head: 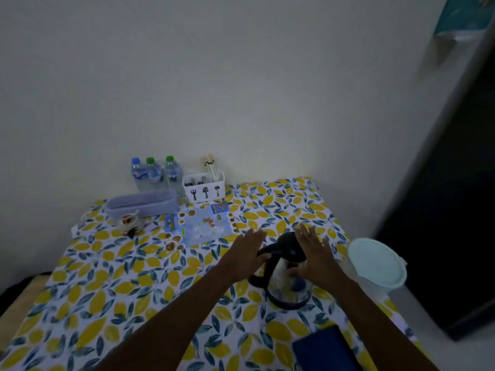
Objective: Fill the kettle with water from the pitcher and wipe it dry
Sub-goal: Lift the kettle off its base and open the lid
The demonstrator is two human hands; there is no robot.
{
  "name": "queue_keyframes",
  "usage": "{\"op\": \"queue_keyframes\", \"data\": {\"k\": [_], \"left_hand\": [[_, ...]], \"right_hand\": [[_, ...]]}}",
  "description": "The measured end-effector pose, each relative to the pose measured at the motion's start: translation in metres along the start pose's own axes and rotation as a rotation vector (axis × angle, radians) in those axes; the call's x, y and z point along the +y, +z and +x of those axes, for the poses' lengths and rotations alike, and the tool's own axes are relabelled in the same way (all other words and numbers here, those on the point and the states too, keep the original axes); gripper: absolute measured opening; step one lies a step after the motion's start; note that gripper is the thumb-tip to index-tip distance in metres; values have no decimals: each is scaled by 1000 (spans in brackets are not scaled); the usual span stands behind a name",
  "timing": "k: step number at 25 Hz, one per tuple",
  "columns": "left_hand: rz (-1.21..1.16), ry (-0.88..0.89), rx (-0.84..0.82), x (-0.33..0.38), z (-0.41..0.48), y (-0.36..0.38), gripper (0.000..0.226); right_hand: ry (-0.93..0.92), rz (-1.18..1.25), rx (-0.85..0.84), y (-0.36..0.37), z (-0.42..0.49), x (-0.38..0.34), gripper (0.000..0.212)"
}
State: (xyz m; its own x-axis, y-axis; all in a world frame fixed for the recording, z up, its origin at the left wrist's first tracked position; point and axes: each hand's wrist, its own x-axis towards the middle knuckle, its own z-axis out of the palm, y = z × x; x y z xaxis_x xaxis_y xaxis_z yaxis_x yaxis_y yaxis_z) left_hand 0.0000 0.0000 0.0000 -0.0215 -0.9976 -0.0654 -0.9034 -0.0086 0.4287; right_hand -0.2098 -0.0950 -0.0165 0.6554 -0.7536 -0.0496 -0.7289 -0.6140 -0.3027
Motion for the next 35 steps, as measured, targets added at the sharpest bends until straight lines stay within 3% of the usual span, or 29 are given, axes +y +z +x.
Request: {"op": "queue_keyframes", "data": {"k": [5, 12, 21, 35], "left_hand": [[-224, -58, 10, 2, 14, 37, 59], [-438, -92, 207, 0, 20, 58, 19], [-510, -152, 327, -18, -52, 59, 32], [-513, -311, 173, -91, -197, 38, 29]], "right_hand": [[6, 132, 64, 30, 1, 10, 109], [19, 281, 124, 36, 2, 8, 109], [-159, 238, 89, 36, -33, -35, 109], [-207, 67, 54, 114, -90, -130, 115]]}}
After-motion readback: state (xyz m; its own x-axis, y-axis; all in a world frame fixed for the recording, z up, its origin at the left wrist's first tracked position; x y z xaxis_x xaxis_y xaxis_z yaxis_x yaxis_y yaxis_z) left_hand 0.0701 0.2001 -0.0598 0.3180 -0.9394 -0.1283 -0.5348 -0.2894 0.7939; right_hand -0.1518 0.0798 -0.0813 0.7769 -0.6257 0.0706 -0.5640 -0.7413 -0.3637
